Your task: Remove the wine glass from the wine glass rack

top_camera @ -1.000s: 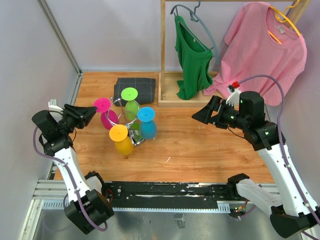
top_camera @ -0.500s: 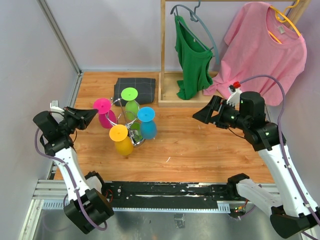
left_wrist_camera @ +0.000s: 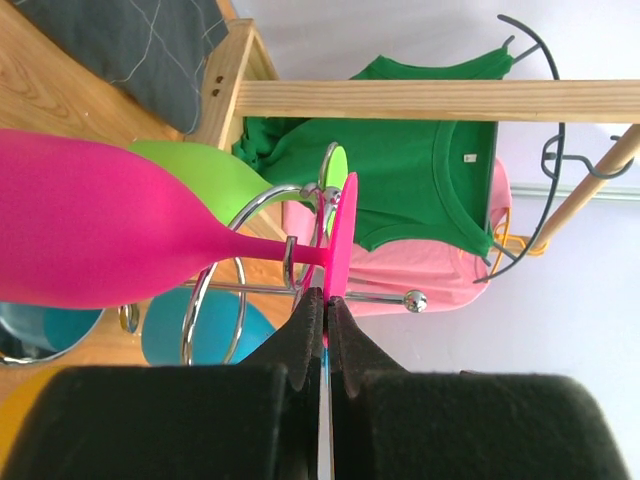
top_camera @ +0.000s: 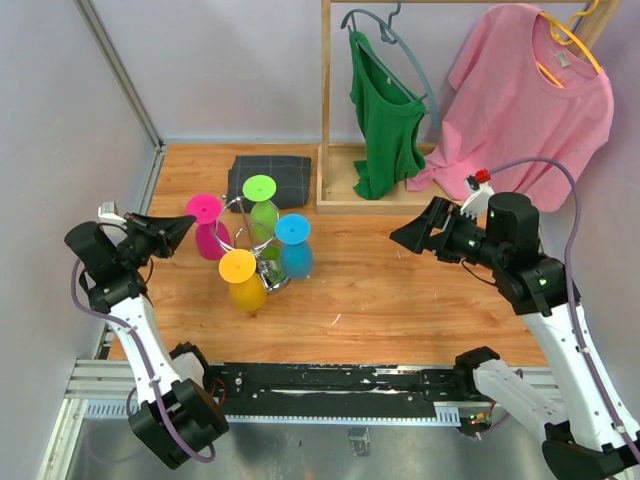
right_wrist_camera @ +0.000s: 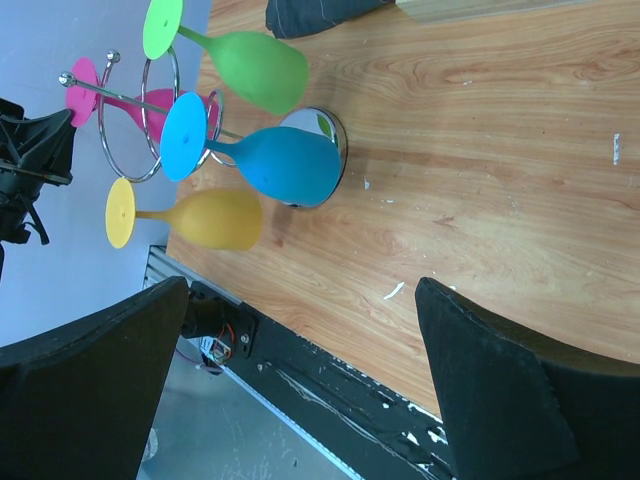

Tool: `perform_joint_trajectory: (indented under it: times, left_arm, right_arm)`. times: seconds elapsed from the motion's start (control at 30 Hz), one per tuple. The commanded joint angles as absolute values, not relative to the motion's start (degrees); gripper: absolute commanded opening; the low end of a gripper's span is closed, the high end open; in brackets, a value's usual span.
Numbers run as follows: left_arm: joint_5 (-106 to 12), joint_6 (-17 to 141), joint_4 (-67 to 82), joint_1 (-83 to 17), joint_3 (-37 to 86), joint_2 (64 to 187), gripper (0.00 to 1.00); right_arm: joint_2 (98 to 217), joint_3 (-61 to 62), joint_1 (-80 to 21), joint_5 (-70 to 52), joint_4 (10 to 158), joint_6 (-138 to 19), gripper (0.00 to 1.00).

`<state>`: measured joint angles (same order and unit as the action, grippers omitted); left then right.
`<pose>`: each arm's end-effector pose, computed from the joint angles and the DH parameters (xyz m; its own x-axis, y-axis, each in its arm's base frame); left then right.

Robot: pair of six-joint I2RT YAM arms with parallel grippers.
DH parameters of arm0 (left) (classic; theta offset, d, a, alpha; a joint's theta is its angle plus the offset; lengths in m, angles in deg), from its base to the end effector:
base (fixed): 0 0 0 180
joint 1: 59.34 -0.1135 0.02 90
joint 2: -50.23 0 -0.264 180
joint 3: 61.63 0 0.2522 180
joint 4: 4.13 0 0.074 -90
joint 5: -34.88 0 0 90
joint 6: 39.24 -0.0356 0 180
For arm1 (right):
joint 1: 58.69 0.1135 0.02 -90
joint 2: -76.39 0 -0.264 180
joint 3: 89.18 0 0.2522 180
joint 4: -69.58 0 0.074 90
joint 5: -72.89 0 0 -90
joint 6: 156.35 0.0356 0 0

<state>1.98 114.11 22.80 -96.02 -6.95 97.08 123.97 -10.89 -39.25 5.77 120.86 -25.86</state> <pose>0.1602 0.0821 0.3099 -0.3964 -0.9006 -0.1783 -0.0947 0.2333 -0.9678 0.1451 0.0659 0.3997 -0.6740 0.3965 -0.6233 -0.2791 0.6445 0.7118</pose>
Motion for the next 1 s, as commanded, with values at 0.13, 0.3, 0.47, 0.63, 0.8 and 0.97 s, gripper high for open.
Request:
perform_joint_trajectory:
  times: [0.13,0.3,0.47,0.63,0.8,0.97]
  left_arm:
    - [3.9,116.9,22.5,-96.6,-2.6,98.2,0.0]
    - [3.9,117.0,22.6,-96.6,-2.4,98.2,0.0]
    - [3.4,117.1,22.1,-96.7,-2.0,99.0,0.0]
    - [2.9,117.8,20.5,-96.9,-1.2,100.1,0.0]
    - [2.6,117.2,20.7,-97.2,-0.5,100.8,0.0]
    - [3.1,116.1,22.8,-99.0,-0.9,100.1,0.0]
  right_arm:
    - [122.4,-11.4,-37.9,4.3,120.5,-25.3,0.99]
    - [121.9,-11.5,-37.7,4.2,120.6,-25.1,0.99]
    - [121.7,-11.5,-37.8,4.2,120.7,-24.9,0.99]
    - [121.0,-11.8,-37.8,3.9,120.7,-24.8,0.99]
    - [120.6,-11.8,-37.8,3.6,120.9,-24.7,0.99]
    - [120.3,-11.7,-37.8,3.1,121.2,-24.6,0.99]
